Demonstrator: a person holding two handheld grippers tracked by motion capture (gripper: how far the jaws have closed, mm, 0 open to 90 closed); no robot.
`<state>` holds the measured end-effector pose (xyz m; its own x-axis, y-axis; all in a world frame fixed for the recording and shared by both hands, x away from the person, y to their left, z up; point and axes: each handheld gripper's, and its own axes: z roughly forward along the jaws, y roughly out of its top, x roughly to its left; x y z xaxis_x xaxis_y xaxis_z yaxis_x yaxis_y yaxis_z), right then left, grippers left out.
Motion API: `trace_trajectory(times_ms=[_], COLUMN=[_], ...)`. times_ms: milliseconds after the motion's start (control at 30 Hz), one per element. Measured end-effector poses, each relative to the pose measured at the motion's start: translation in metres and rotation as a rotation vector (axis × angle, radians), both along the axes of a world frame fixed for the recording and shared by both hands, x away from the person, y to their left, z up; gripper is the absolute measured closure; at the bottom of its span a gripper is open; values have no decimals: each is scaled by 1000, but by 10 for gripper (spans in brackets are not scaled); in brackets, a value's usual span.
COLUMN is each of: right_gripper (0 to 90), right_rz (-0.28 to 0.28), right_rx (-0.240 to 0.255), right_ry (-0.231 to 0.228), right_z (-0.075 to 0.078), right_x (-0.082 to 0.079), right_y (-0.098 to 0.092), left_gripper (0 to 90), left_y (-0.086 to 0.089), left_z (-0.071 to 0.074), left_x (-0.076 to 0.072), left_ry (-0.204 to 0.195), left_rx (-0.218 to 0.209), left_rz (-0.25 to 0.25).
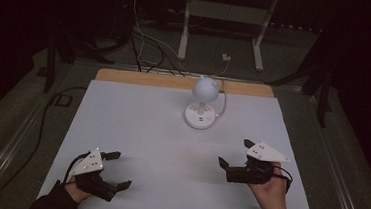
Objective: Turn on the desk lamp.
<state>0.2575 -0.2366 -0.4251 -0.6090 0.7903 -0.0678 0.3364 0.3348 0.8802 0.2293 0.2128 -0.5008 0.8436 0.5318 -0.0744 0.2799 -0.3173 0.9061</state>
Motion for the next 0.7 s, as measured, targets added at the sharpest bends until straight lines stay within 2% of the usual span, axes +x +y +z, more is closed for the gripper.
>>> trace_trajectory(times_ms=[300,700], right_gripper=[0,0], right_rz=[21,34], right_rx=[6,-1], right_ry=[-25,-46], right_z=[12,19], right_x=[15,34], right_y=[15,39], left_gripper=[3,3], left_y=[0,0], left_z=[0,0], left_x=[0,1], left_ry=[1,-1], left_rx=[-4,0], left_rz=[0,1])
